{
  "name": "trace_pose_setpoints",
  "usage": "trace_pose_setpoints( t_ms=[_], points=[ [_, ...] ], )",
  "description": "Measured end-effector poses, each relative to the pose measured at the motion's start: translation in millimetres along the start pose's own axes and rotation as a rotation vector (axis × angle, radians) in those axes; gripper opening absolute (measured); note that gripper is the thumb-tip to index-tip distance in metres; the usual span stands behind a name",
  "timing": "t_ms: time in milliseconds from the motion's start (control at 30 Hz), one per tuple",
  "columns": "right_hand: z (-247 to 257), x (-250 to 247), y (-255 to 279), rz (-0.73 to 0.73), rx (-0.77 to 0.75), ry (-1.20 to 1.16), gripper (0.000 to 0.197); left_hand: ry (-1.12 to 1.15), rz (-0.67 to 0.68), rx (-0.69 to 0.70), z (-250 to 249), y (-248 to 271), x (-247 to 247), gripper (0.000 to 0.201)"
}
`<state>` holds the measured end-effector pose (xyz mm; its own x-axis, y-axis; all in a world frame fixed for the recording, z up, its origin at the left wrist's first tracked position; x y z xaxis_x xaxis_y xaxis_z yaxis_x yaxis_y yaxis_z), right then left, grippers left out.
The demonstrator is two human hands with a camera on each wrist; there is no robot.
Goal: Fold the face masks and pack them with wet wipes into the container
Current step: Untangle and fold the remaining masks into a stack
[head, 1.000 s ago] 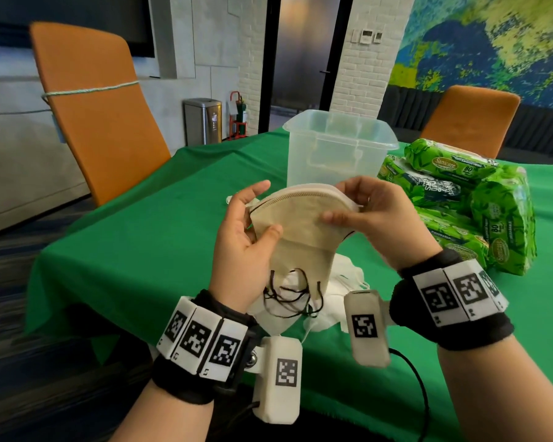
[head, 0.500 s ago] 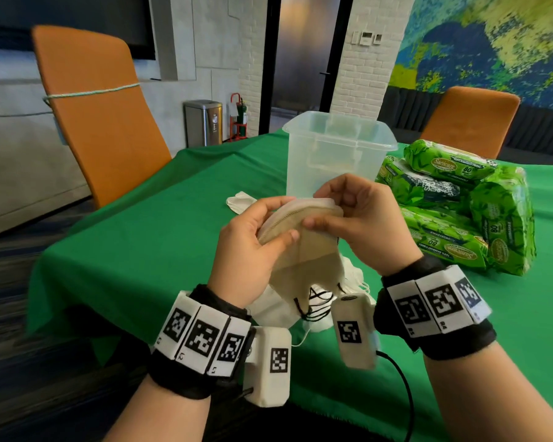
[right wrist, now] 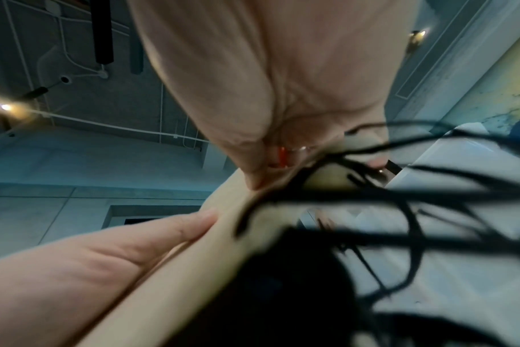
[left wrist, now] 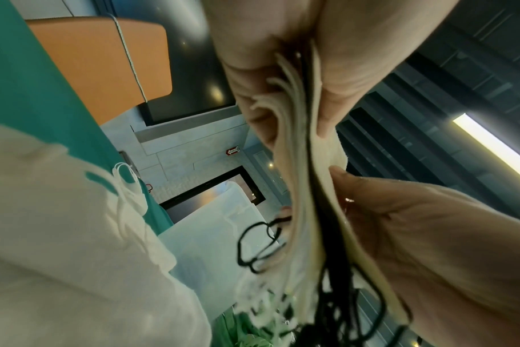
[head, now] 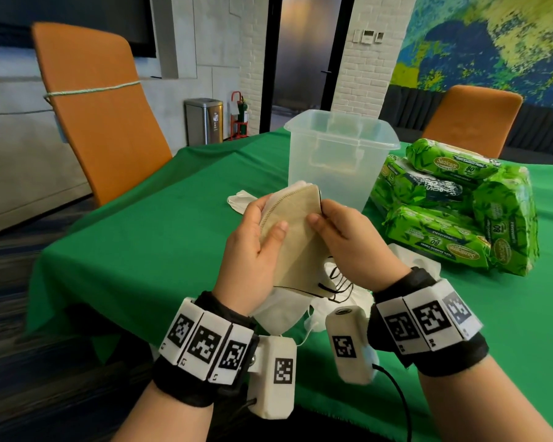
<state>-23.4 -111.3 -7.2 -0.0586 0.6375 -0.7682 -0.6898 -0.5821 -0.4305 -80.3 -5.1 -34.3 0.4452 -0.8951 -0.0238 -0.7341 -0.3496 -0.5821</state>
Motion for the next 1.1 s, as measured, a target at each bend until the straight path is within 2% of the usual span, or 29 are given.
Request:
trace_pose_setpoints(
  t_ms=[133, 233, 333, 433, 533, 667, 767, 867, 967, 1033, 1100],
  points=[
    [4.1, 0.8, -1.1, 0.015, -0.006, 0.046, 0.021, -0.068, 0.066, 0.048, -5.7, 2.6, 7.3, 0.044],
    [8.4, 4.0, -0.9, 0.049, -0.031, 0.048, 0.017, -0.052, 0.097, 0.007, -0.2, 3.1, 9.7, 0.037],
    [9.5, 6.0, -0.1, 0.082, -0.047, -0.019, 0.018, -0.071, 0.108, -0.031, 2.8, 3.1, 7.7, 0.045],
    [8.0, 7.8, -0.3, 0.12, -0.071, -0.095, 0.015, -0.008, 0.055, -0.024, 2.3, 0.7, -2.9, 0.05],
    [0.5, 8.8, -1.9, 0.143, -0.005, -0.179, 0.027, 0.115, -0.008, -0.058, 4.3, 1.7, -13.2, 0.046],
    [-10.2, -1.6, -5.5, -0.009, 0.106, -0.403, 0.048, 0.326, -0.007, -0.117, 15.3, 5.2, -14.5, 0.043],
    [-13.3, 4.5, -6.6, -0.037, 0.139, -0.493, 0.046, 0.324, -0.003, -0.14, 20.8, 7.5, -16.7, 0.036],
    [-11.6, 17.1, -3.6, 0.016, 0.145, -0.504, 0.042, 0.29, -0.155, -0.172, 30.0, 7.5, -34.1, 0.041],
    [-14.7, 29.0, -1.0, 0.083, 0.173, -0.508, 0.034, 0.3, -0.253, -0.153, 27.4, 6.5, -45.6, 0.035],
    [-15.2, 29.9, -0.3, 0.055, 0.179, -0.512, 0.033, 0.332, -0.26, -0.153, 27.6, 5.5, -46.4, 0.026],
    [-14.9, 29.5, -0.2, 0.002, 0.192, -0.551, 0.031, 0.4, -0.201, -0.166, 28.3, 4.7, -39.9, 0.023]
  ],
)
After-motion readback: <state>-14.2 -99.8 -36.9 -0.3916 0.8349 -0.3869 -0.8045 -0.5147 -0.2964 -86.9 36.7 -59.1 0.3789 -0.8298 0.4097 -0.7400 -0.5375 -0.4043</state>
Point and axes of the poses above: each hand's wrist, its own y-axis away from the middle knuckle, its own x-axis out of the palm, z = x × y, the point moved 10 cm from there along -y, towards the middle knuckle, and after that the axes turned 4 degrees about y, right-handed, at the moved point
